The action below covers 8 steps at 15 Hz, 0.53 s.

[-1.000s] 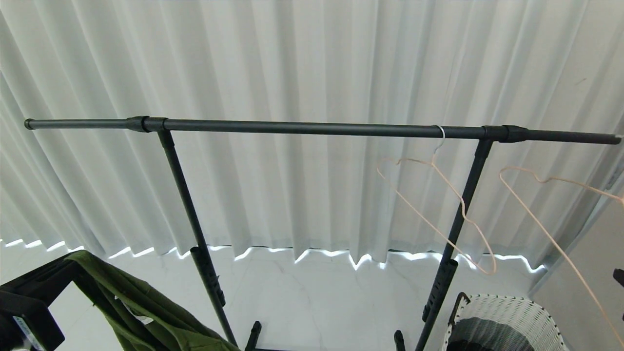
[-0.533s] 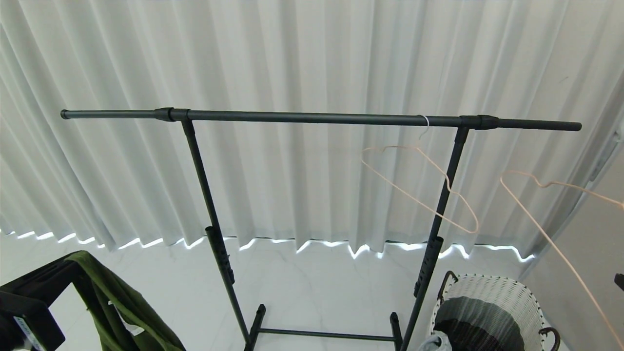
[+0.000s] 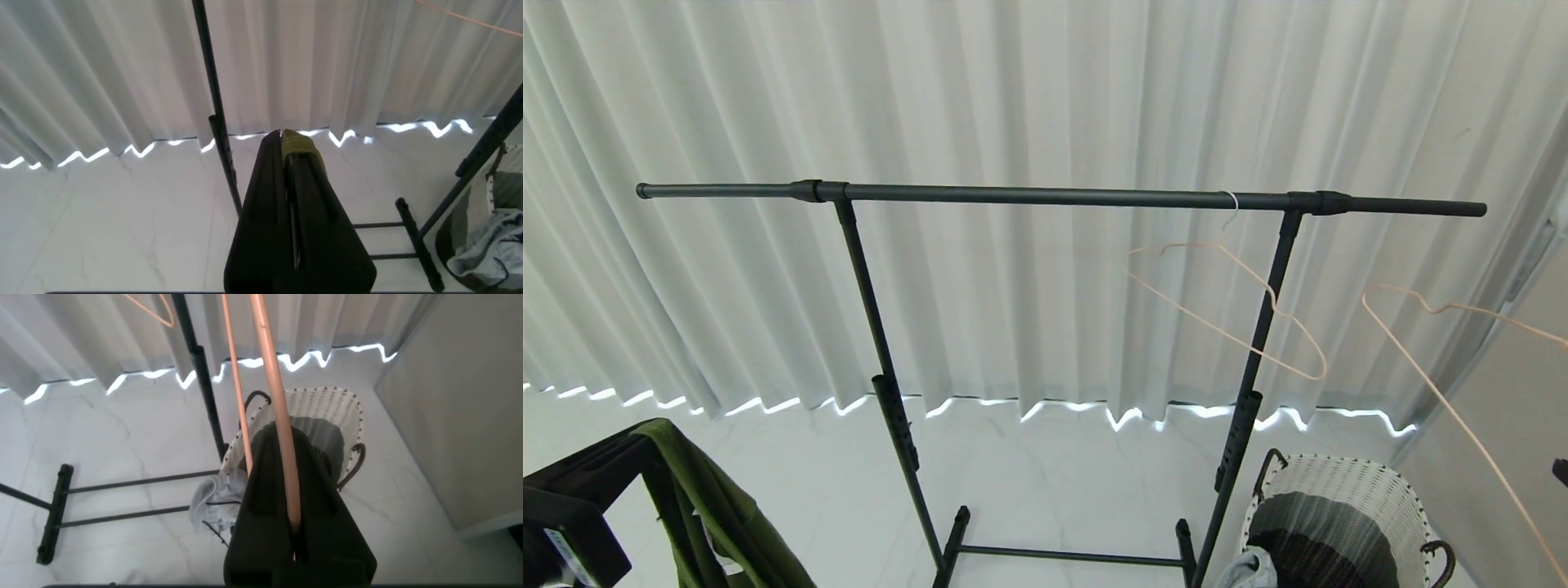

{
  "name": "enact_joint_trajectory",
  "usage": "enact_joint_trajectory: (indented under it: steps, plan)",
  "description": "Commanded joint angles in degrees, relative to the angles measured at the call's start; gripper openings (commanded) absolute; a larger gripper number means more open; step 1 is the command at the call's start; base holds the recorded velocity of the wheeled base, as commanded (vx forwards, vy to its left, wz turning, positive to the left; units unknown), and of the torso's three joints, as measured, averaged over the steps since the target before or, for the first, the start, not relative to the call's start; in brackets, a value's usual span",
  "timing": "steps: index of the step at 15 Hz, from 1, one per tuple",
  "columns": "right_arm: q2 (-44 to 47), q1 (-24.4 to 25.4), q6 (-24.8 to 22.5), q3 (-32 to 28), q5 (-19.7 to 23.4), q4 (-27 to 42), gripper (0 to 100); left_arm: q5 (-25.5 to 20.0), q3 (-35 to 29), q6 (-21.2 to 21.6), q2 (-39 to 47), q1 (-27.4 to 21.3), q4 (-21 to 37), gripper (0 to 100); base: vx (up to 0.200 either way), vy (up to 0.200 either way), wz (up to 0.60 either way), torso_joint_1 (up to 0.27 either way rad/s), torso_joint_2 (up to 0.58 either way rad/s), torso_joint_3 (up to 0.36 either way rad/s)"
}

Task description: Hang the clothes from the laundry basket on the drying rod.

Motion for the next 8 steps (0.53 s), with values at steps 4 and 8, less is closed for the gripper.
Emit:
enact_joint_trajectory:
  steps: [4, 8]
  plan:
    - [0.2, 0.0, 0.0, -0.1, 0.1, -0.1, 0, 0.1, -0.1, 0.0, 0.0, 0.0, -0.1, 0, 0.000, 0.200, 0.00, 0.007, 0.00, 0.002]
    - [0.2, 0.0, 0.0, -0.1, 0.0, -0.1, 0, 0.1, 0.0, 0.0, 0.1, 0.0, -0.1, 0, 0.000, 0.200, 0.00, 0.002, 0.00, 0.000]
